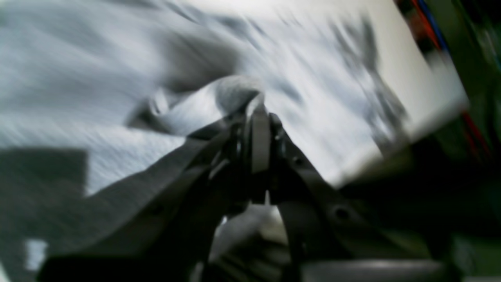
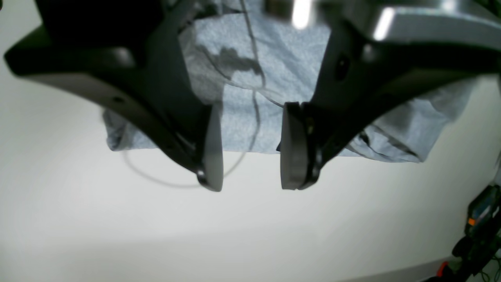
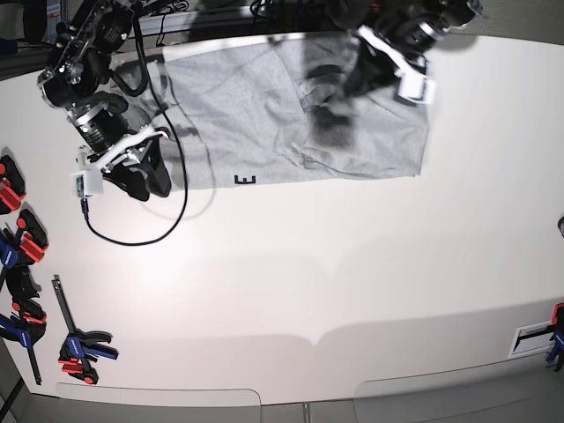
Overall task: Fold the T-shirt properly
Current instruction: 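Release the left gripper and reposition it over the folded end, then press the left gripper onto the folded end to flatten it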
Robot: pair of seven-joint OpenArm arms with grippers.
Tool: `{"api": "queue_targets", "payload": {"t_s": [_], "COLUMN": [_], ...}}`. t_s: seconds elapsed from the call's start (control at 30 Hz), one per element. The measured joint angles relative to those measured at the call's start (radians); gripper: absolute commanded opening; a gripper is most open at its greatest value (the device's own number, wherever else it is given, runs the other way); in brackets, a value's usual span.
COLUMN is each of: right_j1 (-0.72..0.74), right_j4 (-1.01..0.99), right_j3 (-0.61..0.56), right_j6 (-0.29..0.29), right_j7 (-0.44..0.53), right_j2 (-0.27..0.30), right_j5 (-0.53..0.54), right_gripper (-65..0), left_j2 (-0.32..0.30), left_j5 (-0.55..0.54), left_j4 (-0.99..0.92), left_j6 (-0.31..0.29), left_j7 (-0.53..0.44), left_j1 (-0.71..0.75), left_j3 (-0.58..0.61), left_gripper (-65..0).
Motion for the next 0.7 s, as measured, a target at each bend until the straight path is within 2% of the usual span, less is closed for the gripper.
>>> {"api": "queue_targets", "payload": {"t_s": [0.07, 0.13, 0.33, 0.37, 0.43, 0.47, 0.53, 0.7], "right_j1": [0.000, 0.000, 0.000, 0.000, 0.000, 0.000, 0.000, 0.000], "right_j4": [0.000, 0.000, 0.000, 0.000, 0.000, 0.000, 0.000, 0.000], "right_j3": [0.000, 0.000, 0.000, 0.001, 0.001, 0.000, 0.001, 0.001], "right_j6": [0.000, 0.000, 0.000, 0.000, 0.000, 0.000, 0.000, 0.000], "right_j7": [0.000, 0.000, 0.000, 0.000, 0.000, 0.000, 0.000, 0.000], "right_j2": [0.000, 0.000, 0.000, 0.000, 0.000, 0.000, 0.000, 0.000], "right_j5": [0.000, -0.001, 0.000, 0.000, 0.000, 0.000, 0.000, 0.000], "right_gripper": [-41.5, -41.5, -41.5, -41.5, -41.5, -41.5, -41.5, -41.5], "left_j2": [-0.008, -0.022, -0.065, -0.079, -0.106, -0.117, -0.133, -0.135], "left_j5": [-0.084, -0.142, -0.116, -0.115, -0.115, -0.114, -0.114, -0.167], "left_j4": [0.000, 0.000, 0.000, 0.000, 0.000, 0.000, 0.000, 0.000], "left_j6": [0.003, 0.003, 0.002, 0.002, 0.002, 0.002, 0.002, 0.002], "left_j7": [0.080, 0.114, 0.158, 0.158, 0.159, 0.159, 0.156, 0.134], "left_j1": [0.000, -0.003, 0.014, 0.023, 0.042, 0.047, 0.056, 0.057], "left_j3": [0.000, -0.002, -0.002, 0.000, -0.001, -0.001, -0.002, -0.002], "left_gripper": [-65.0, -65.0, -65.0, -63.0, -42.5, -35.7, -33.0, -35.2]}}
